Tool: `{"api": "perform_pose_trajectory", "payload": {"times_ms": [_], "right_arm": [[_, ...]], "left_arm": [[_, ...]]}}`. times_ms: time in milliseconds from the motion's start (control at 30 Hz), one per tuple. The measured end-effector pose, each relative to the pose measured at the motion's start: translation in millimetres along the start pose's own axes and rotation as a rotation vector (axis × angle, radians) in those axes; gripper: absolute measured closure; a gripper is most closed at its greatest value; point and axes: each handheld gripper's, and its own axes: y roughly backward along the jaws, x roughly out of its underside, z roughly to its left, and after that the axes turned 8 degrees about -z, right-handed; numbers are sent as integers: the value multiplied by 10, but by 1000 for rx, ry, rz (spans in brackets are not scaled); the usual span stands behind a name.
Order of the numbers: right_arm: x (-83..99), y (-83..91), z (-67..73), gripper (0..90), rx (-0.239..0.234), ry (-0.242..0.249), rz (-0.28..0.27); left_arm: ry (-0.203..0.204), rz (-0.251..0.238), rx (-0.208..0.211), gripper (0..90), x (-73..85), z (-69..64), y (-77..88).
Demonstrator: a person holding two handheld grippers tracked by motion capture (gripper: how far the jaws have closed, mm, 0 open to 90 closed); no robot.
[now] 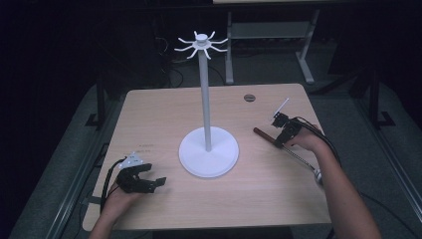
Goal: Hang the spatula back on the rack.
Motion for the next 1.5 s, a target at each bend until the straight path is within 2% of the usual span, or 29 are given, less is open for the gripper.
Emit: {"api": "perform_pose_trajectory", "payload": {"times_ms": [67, 167, 433, 667, 967, 1067, 1100, 1200, 1267, 1367, 1400, 1500], "right_arm": [[-7, -13, -1, 661, 4, -2, 8], [-25, -78, -8, 665, -2, -4, 50], [-26, -124, -12, 698, -3, -19, 83], [-25, -146, -17, 720, -7, -8, 85], [-21, -141, -19, 736, 1, -23, 79], [-16, -134, -19, 736, 3, -28, 69], [-8, -108, -25, 737, -3, -29, 45], [-2, -74, -30, 737, -2, -30, 22], [9, -1, -31, 737, -3, -30, -21], [19, 63, -28, 737, -1, -32, -53], [30, 124, -29, 737, -2, -31, -93], [44, 186, -26, 737, -5, -35, -137]], "left_arm": [[0, -1, 1, 125, 0, 1, -1], [1, -1, 1, 125, 0, -2, -1], [0, 0, 2, 125, 0, 1, -3], [0, 0, 2, 125, 0, 1, -1], [-1, 0, 1, 125, 0, 2, 1], [-4, 0, 1, 125, -1, 5, 2], [-2, 1, 2, 125, 0, 4, 1], [-2, 2, 2, 125, 1, 3, -1], [-4, 2, 3, 125, 0, 3, -3], [-2, 4, 3, 125, -1, 4, -3], [-3, 4, 4, 125, -1, 4, -5], [-6, 6, 4, 125, -1, 4, -6]]}}
